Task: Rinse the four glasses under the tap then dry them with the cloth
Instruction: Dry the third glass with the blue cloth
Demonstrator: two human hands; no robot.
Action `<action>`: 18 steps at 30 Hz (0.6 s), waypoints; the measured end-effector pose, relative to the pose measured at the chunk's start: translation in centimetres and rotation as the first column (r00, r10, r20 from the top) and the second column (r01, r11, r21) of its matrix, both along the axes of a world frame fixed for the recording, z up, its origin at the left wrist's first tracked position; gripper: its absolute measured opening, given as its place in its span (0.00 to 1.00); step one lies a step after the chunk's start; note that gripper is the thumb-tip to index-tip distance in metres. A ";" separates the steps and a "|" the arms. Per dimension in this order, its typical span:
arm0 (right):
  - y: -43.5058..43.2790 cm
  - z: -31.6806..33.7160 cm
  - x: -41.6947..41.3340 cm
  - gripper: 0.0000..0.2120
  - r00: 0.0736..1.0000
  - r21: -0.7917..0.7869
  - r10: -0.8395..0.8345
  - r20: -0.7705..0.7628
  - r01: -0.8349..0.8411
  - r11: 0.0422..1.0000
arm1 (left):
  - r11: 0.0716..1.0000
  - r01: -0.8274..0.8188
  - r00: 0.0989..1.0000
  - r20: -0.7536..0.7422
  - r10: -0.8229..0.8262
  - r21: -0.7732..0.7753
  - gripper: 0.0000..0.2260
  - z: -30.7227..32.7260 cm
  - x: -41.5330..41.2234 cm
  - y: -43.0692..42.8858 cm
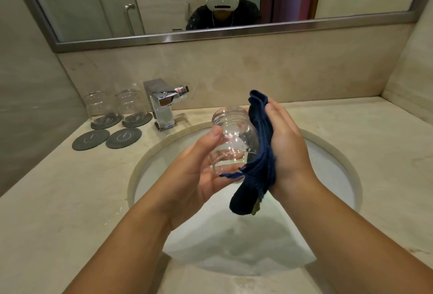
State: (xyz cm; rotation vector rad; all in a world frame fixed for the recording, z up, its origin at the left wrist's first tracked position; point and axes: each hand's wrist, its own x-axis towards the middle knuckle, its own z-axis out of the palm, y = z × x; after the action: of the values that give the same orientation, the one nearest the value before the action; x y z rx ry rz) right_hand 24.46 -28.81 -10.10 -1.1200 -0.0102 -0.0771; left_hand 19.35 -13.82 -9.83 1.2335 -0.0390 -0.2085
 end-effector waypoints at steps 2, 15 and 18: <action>-0.4 0.1 0.2 0.21 0.990 0.060 0.028 -0.139 -0.020 0.998 | 0.998 -0.017 1.000 0.002 0.017 -0.056 0.24 -0.1 0.3 0.0; -0.8 0.1 0.1 0.08 0.996 -0.003 -0.085 -0.030 0.085 0.996 | 0.921 -0.388 0.914 0.123 0.387 -0.013 0.36 -0.3 1.0 0.5; 0.2 0.4 -0.9 0.11 0.974 -0.146 -0.100 0.203 0.131 0.981 | 0.914 -0.405 0.906 0.118 0.406 -0.033 0.35 -0.3 1.1 0.2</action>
State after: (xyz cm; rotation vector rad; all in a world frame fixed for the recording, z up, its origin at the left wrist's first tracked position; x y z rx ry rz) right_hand 23.52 -28.61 -9.67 -1.2681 -0.1280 -0.2948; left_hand 20.45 -13.58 -10.10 1.2172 0.1116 0.2316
